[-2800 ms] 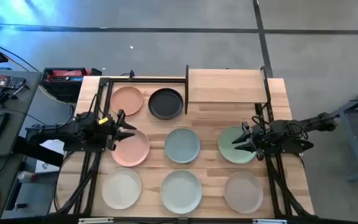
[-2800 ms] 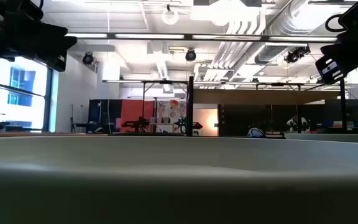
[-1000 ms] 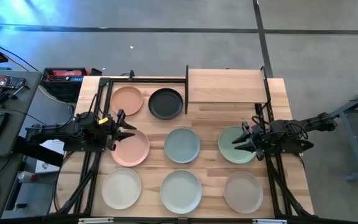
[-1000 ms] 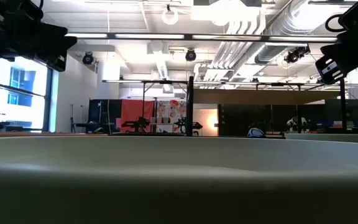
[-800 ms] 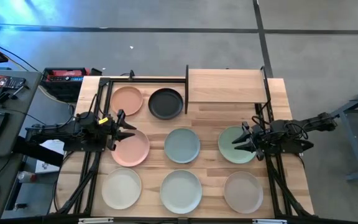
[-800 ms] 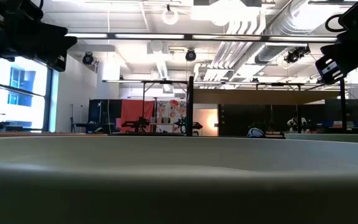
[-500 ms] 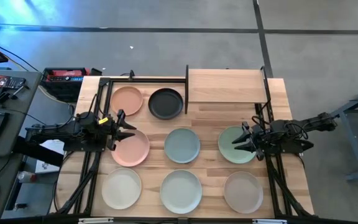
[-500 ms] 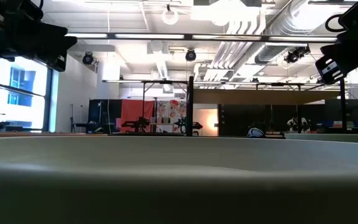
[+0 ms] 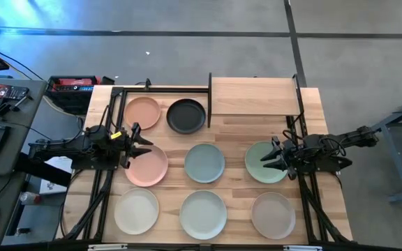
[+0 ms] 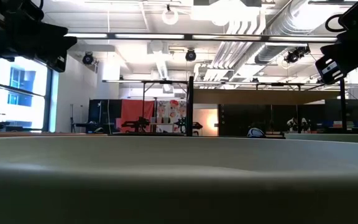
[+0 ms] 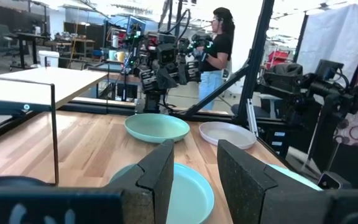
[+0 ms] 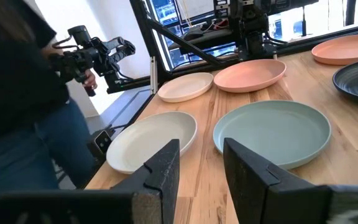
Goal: Place and stack plates onto a shelf
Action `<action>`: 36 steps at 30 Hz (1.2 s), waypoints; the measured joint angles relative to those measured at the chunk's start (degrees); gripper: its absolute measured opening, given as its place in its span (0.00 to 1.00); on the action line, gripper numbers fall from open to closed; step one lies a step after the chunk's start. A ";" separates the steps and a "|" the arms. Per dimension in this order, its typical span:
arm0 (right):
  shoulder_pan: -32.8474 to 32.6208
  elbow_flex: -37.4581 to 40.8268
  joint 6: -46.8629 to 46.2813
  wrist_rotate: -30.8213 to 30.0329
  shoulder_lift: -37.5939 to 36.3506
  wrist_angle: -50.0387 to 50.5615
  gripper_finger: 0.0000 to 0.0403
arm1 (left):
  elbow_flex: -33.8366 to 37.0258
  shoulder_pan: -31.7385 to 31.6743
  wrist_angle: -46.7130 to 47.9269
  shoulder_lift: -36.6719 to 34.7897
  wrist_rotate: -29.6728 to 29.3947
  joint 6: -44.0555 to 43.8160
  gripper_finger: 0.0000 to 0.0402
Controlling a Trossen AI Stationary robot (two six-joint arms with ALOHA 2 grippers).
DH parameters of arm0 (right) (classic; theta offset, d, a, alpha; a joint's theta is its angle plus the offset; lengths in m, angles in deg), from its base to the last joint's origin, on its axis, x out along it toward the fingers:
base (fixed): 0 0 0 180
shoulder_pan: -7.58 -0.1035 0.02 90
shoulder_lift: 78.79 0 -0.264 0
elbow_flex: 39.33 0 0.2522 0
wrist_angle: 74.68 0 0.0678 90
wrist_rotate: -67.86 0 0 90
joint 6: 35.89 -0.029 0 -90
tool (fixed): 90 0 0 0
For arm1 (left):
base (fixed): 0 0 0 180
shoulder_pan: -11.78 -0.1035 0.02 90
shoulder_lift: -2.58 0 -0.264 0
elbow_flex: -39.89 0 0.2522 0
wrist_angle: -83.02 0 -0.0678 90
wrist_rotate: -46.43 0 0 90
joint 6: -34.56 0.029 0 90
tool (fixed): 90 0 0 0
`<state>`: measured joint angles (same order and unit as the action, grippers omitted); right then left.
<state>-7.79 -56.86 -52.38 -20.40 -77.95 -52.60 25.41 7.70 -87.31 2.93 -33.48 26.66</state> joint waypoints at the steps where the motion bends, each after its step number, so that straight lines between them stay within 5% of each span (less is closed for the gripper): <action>1: 0.01 0.01 0.00 0.00 0.00 0.01 0.27 | 0.01 -0.02 0.00 -0.01 -0.29 -0.78 0.28; 26: 0.01 0.01 -4.27 -0.20 -0.01 -0.02 0.27 | 0.01 -0.02 0.00 0.00 -1.95 -11.55 0.28; 36: 0.00 0.04 -10.51 -10.14 0.00 -6.12 0.27 | -0.01 -0.01 0.00 0.00 -1.95 -11.57 0.28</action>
<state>-7.79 -56.82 -62.89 -30.54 -77.95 -58.72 25.41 7.69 -87.31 2.93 -35.43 15.09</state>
